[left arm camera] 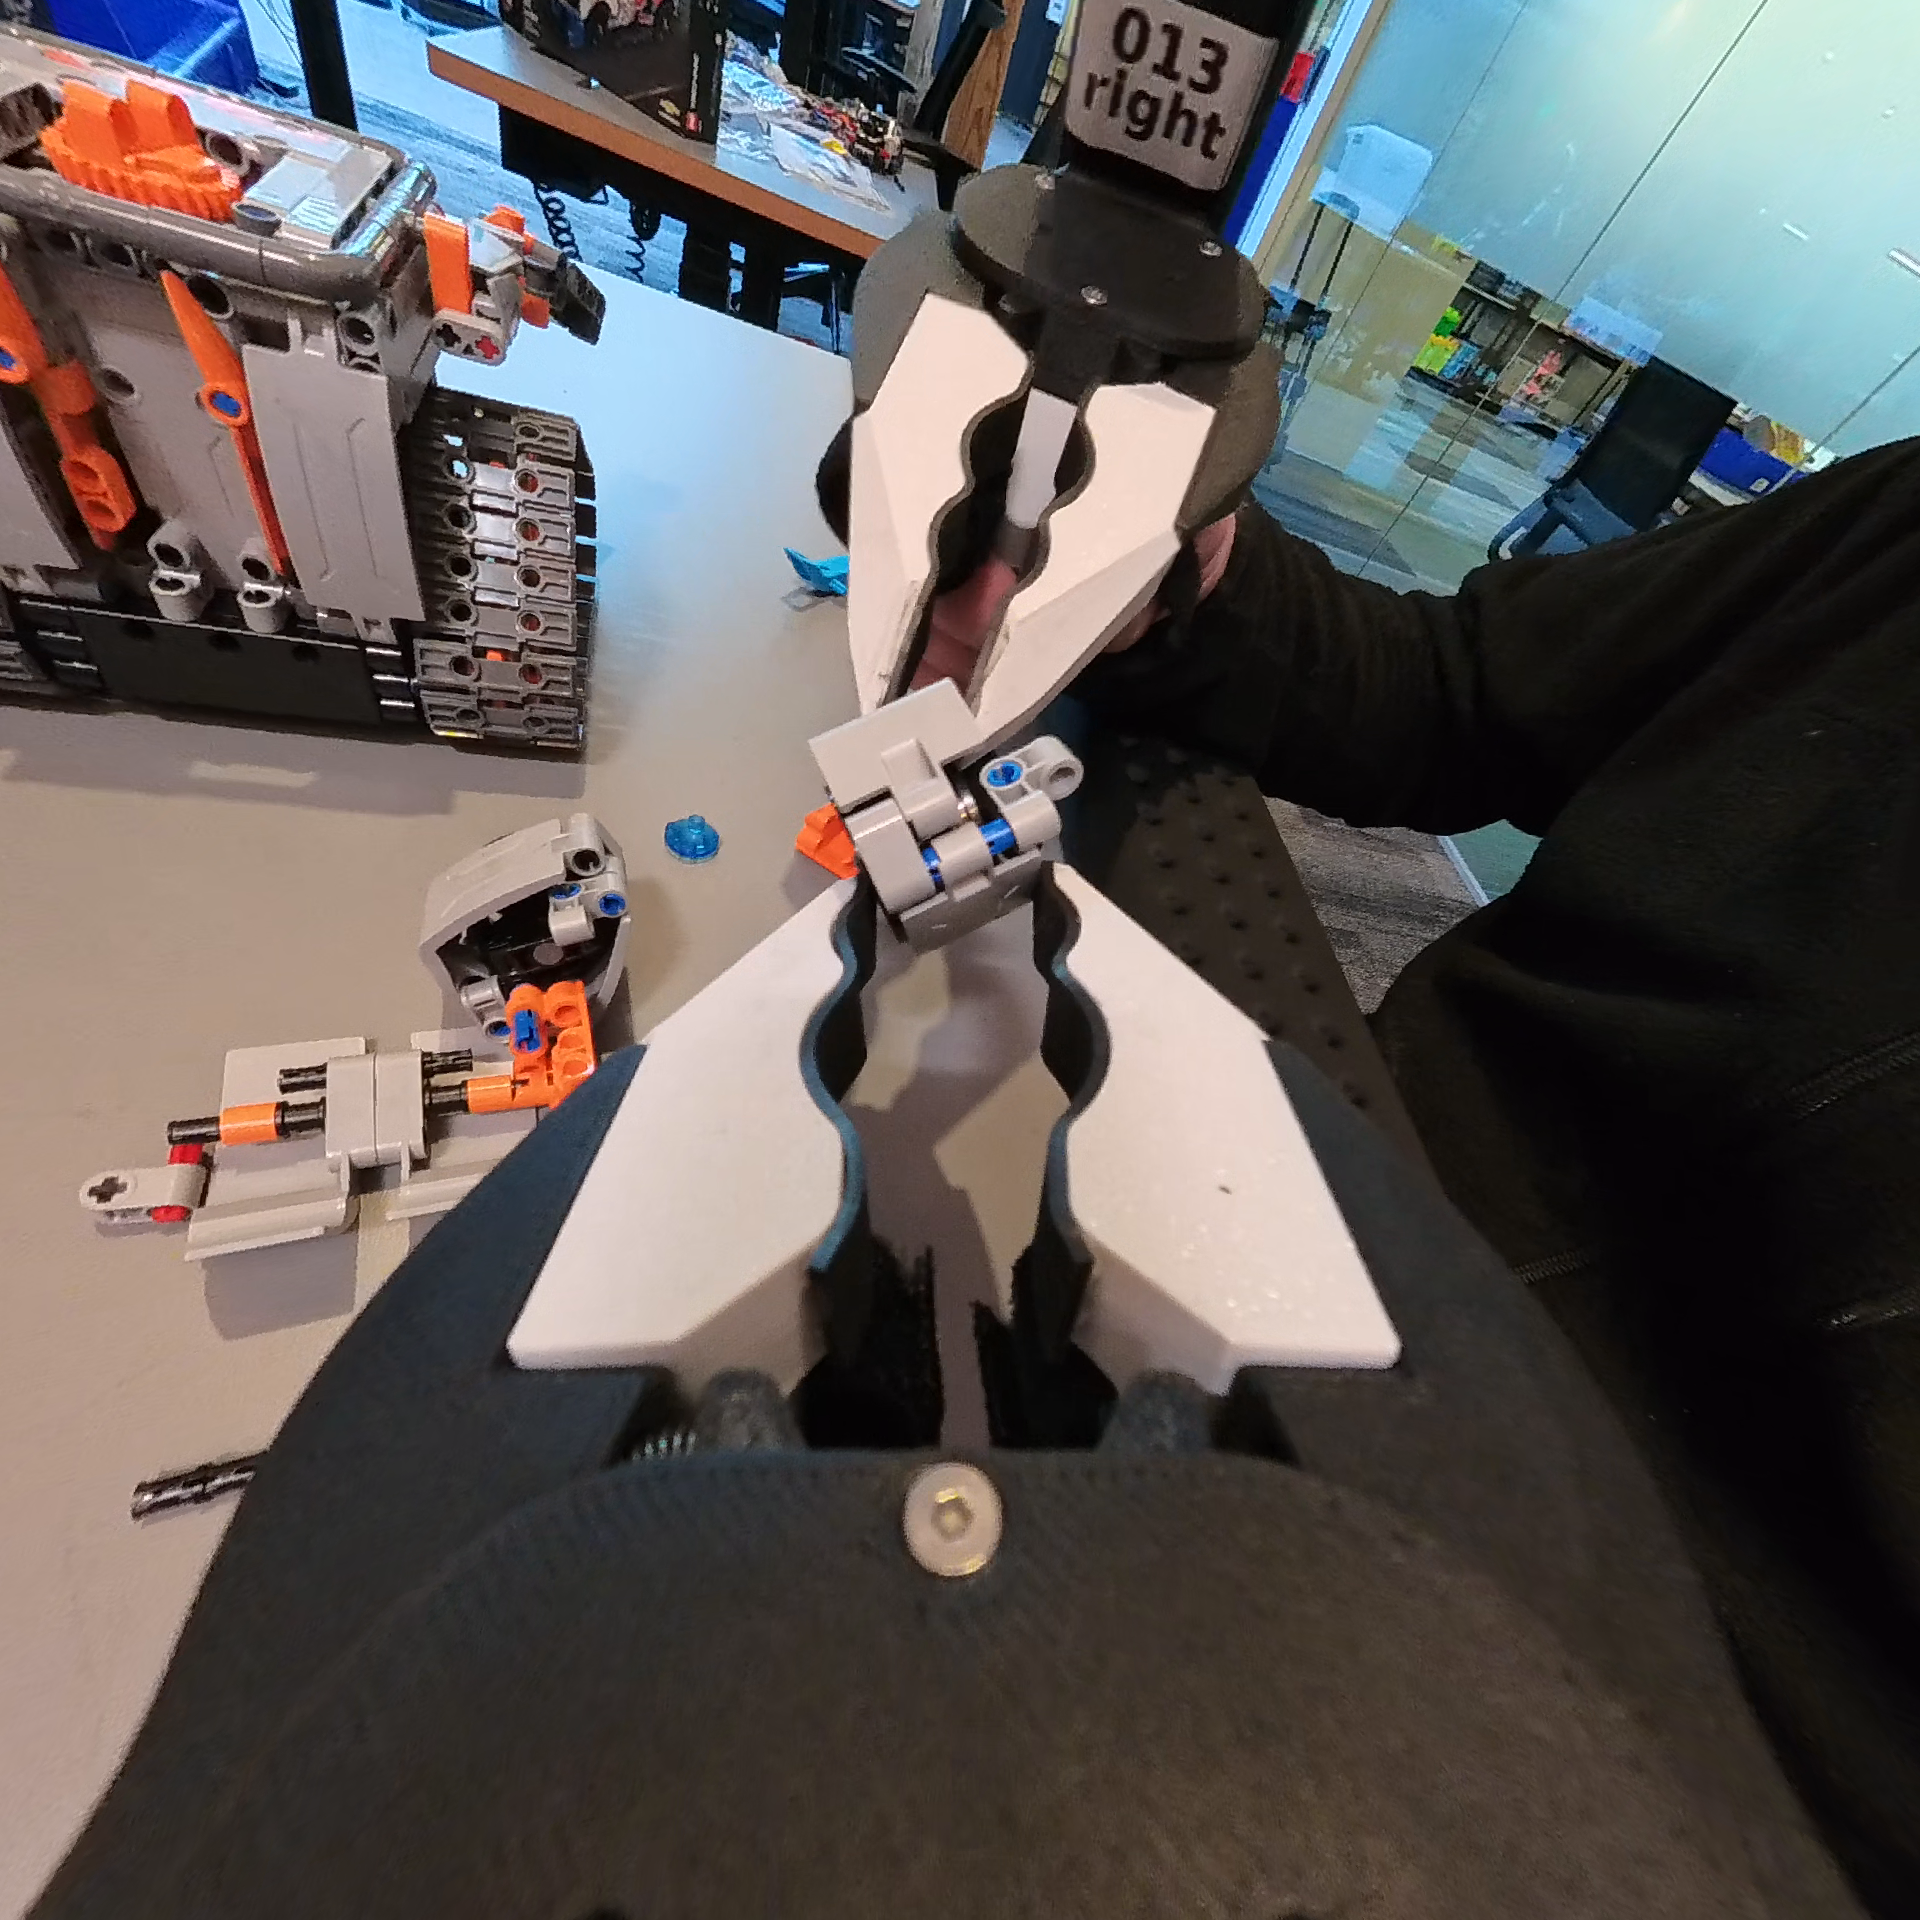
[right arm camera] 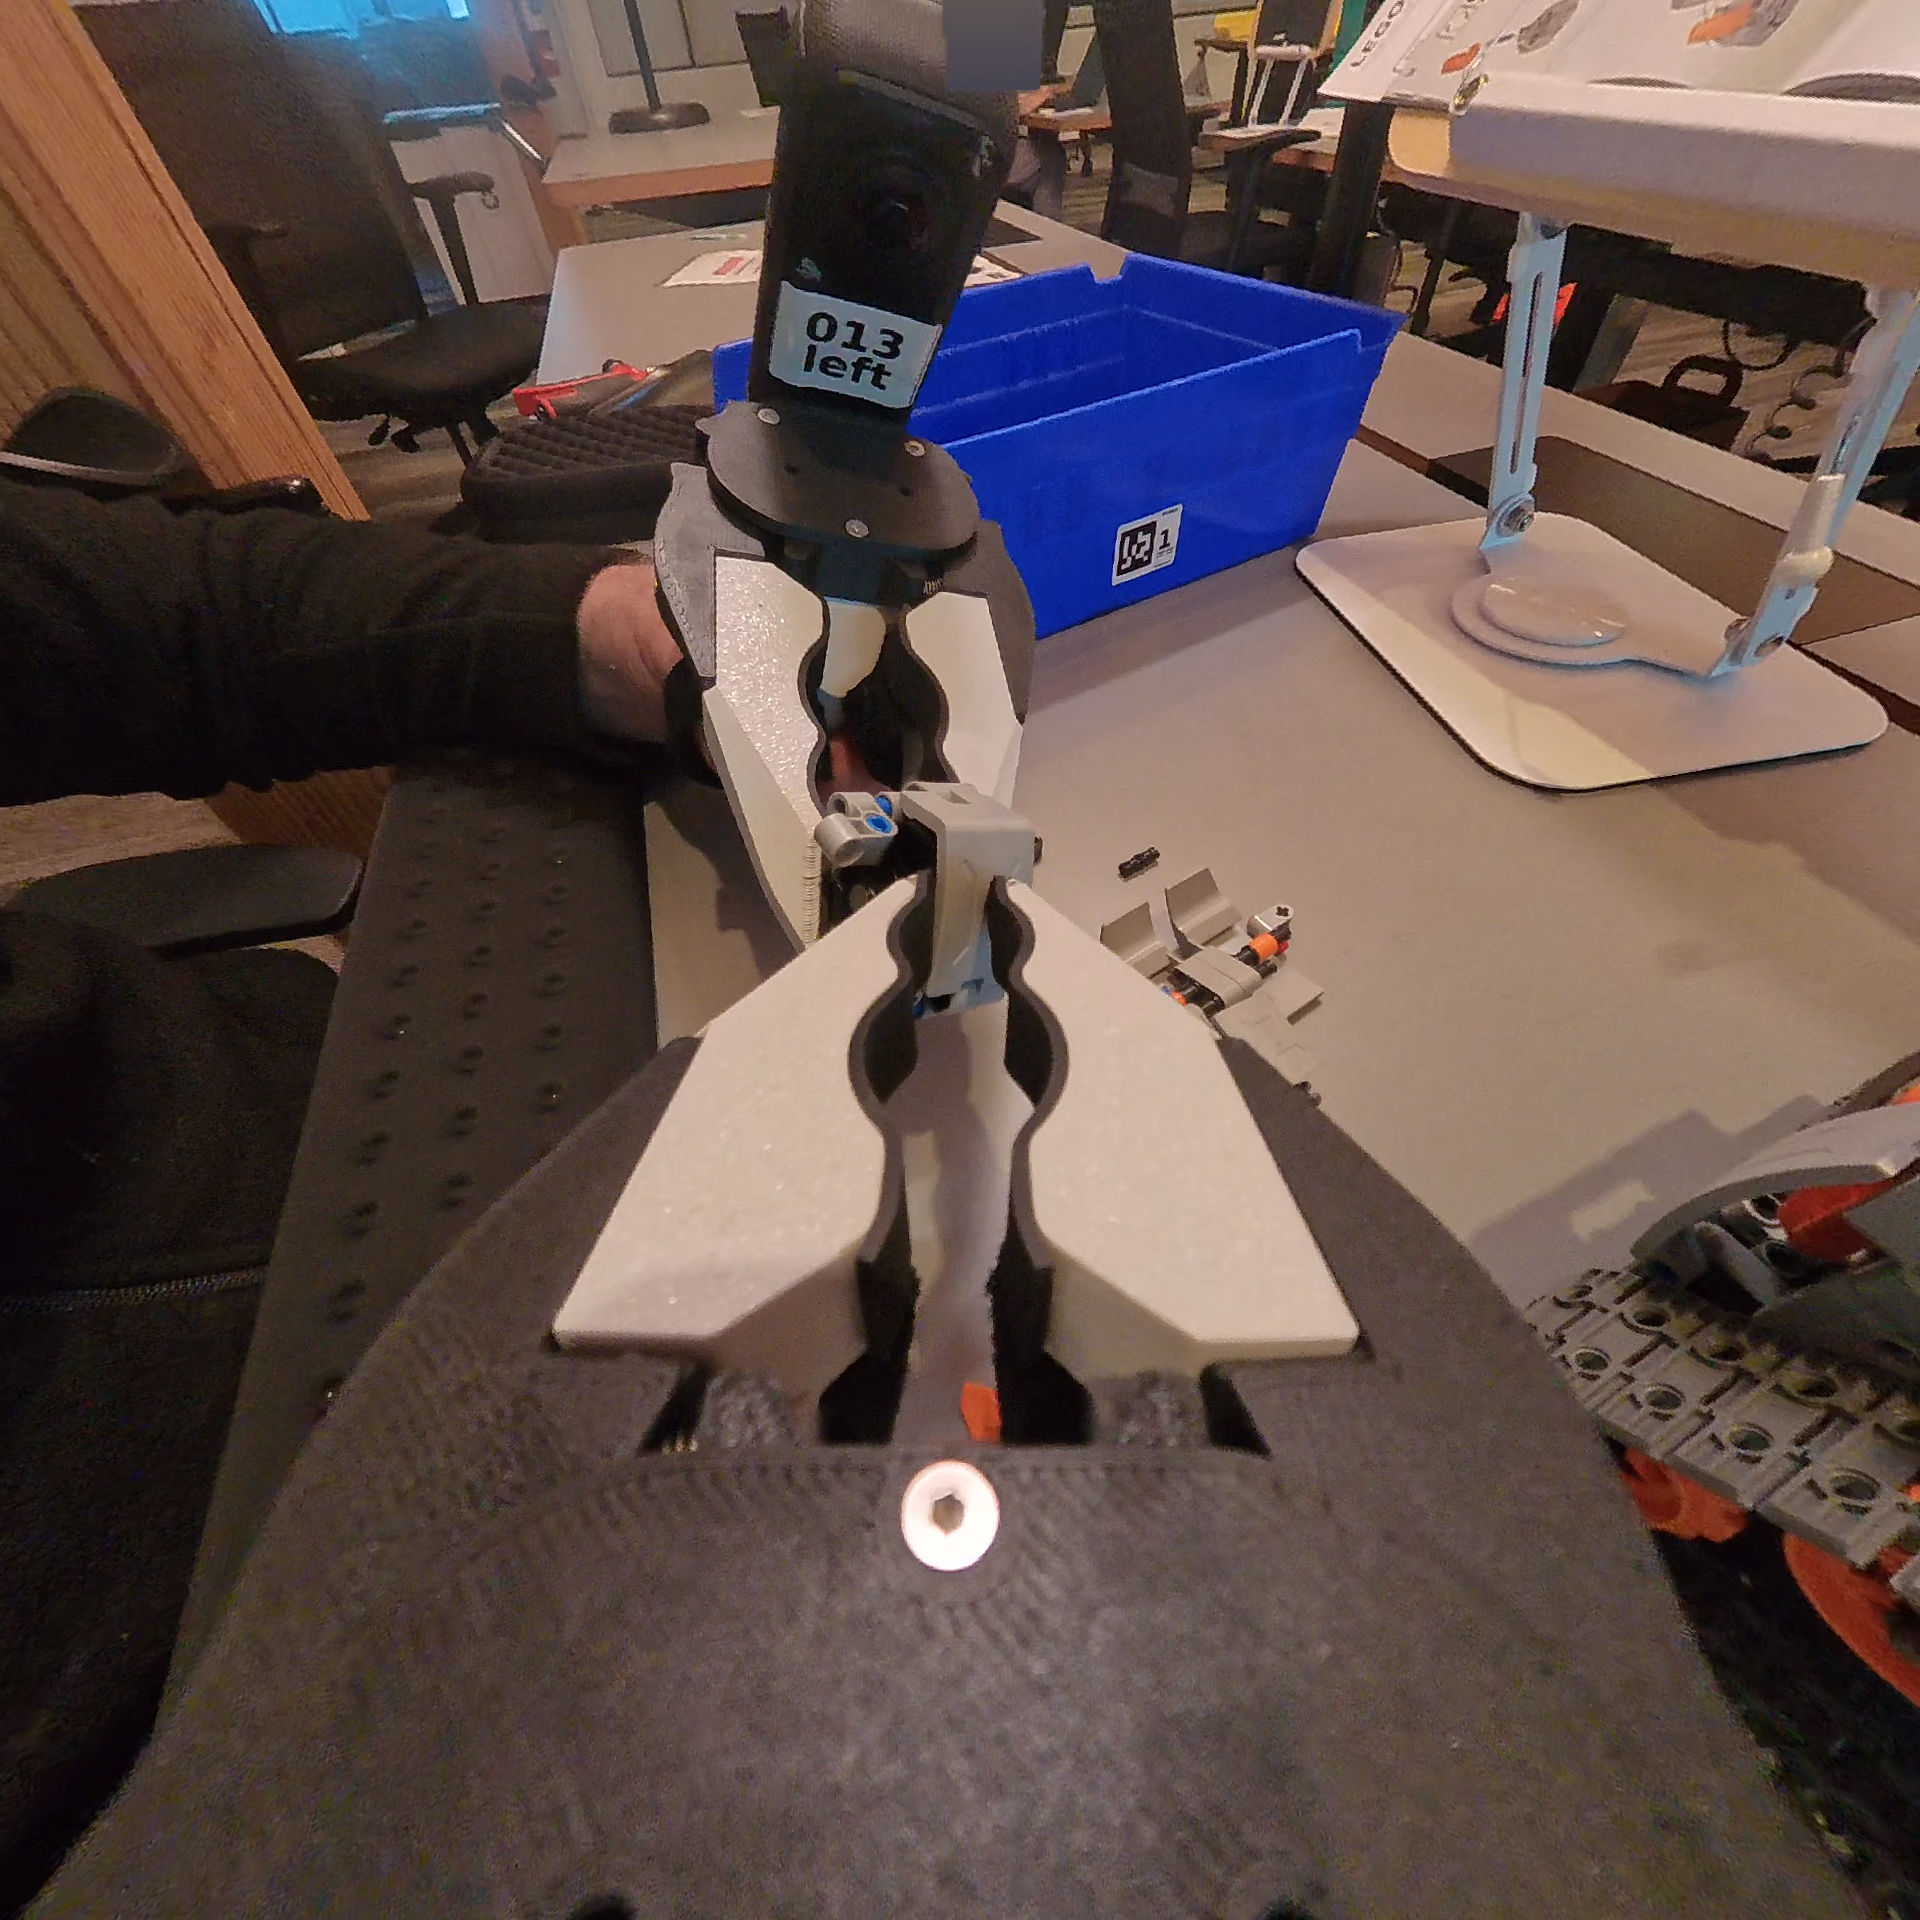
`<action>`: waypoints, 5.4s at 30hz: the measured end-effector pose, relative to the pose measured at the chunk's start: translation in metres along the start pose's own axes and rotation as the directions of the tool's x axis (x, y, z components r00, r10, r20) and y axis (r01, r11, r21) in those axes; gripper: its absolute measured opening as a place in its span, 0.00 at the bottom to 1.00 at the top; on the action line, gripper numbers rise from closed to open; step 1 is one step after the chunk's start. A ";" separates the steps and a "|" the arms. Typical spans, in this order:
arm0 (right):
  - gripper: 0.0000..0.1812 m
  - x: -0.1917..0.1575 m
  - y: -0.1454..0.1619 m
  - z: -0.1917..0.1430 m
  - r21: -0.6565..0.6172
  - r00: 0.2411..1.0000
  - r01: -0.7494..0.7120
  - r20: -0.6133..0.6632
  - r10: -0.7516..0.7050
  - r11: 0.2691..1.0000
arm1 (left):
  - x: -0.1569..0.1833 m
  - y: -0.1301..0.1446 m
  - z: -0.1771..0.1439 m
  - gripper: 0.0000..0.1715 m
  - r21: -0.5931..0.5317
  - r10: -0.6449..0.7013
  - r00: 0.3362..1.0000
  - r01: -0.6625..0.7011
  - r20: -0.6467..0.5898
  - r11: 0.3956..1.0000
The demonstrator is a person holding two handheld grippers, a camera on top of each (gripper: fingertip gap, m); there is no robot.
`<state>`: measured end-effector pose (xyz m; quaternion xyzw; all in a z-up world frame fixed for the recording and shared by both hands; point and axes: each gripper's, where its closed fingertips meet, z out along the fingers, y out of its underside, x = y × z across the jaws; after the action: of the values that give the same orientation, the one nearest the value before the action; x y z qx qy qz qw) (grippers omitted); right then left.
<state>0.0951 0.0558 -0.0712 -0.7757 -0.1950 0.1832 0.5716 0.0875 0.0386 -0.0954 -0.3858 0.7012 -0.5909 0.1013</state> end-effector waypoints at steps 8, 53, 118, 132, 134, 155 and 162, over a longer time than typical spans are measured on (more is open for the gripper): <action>0.04 -0.001 -0.003 -0.001 0.008 0.999 0.045 -0.017 -0.045 0.999 | 0.002 -0.002 0.000 0.17 0.011 -0.012 1.000 0.012 -0.023 1.000; 0.04 0.014 -0.006 -0.009 0.014 0.984 0.123 -0.132 -0.120 0.992 | -0.014 -0.002 0.002 0.11 -0.117 0.299 0.916 -0.277 0.269 0.954; 0.00 0.012 -0.001 -0.006 0.025 0.999 -0.022 -0.038 0.023 0.999 | -0.025 -0.003 0.005 0.29 -0.362 0.644 0.629 -0.533 0.435 0.765; 0.01 0.006 -0.001 -0.005 0.020 1.000 0.010 -0.024 -0.009 1.000 | -0.026 -0.002 0.004 0.25 -0.381 0.659 0.611 -0.538 0.438 0.752; 0.01 0.005 -0.001 -0.006 0.021 1.000 0.014 -0.022 -0.014 1.000 | -0.026 -0.002 0.004 0.24 -0.391 0.668 0.602 -0.542 0.438 0.744; 0.06 0.003 -0.022 -0.020 0.124 0.994 0.097 -0.060 -0.090 0.988 | -0.014 -0.019 -0.005 0.22 -0.164 0.490 0.768 -0.467 0.412 0.869; 0.20 -0.017 -0.022 -0.015 0.130 0.991 0.121 0.034 -0.126 0.984 | -0.007 -0.027 -0.009 0.22 -0.050 0.425 0.826 -0.439 0.371 0.897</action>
<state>0.0858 0.0406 -0.0447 -0.7199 -0.2427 0.1756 0.6261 0.0986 0.0495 -0.0704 -0.3203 0.7268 -0.4814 0.3706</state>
